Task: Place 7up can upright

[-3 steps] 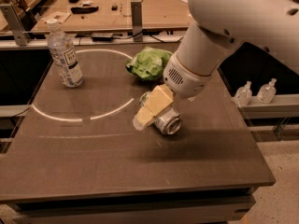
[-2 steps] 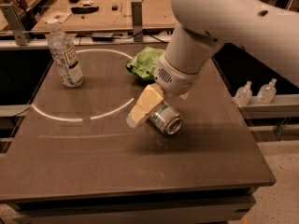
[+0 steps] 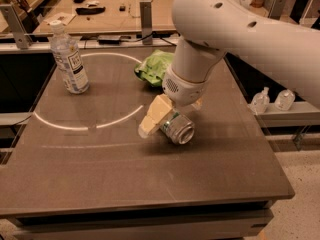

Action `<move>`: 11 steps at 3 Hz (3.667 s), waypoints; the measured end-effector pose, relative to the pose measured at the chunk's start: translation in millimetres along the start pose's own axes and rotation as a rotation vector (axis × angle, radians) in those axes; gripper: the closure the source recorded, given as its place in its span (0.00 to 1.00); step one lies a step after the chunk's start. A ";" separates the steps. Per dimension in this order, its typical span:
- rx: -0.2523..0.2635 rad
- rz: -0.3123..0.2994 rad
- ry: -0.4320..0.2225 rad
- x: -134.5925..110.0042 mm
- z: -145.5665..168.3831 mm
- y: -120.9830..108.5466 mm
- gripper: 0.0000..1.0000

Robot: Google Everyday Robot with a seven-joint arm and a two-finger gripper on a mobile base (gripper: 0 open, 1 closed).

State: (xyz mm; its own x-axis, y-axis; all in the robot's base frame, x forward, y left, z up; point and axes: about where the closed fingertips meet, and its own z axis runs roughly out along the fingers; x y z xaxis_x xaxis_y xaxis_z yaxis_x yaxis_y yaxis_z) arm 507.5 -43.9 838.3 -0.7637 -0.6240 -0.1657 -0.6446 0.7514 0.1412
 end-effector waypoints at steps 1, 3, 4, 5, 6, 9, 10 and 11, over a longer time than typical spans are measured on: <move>0.005 0.001 0.039 7.3 10.6 0.6 0.17; -0.001 -0.018 0.066 11.7 14.3 9.6 0.64; -0.001 -0.019 0.066 11.1 10.5 10.2 0.87; -0.001 -0.019 0.066 11.1 10.4 10.2 1.00; -0.012 -0.020 0.036 15.4 -22.9 4.6 1.00; -0.123 -0.110 -0.268 24.6 -112.0 -5.5 1.00; -0.186 -0.153 -0.446 25.5 -118.7 -5.3 1.00; -0.241 -0.207 -0.621 21.1 -121.7 -7.4 1.00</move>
Offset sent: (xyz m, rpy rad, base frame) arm -0.0310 0.0101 -0.0305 -0.0664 0.0836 0.0692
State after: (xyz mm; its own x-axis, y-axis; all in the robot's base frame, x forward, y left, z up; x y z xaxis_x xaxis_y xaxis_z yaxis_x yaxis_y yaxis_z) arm 491.8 -88.7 952.5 -0.5084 -0.4570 -0.7299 -0.8195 0.5170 0.2472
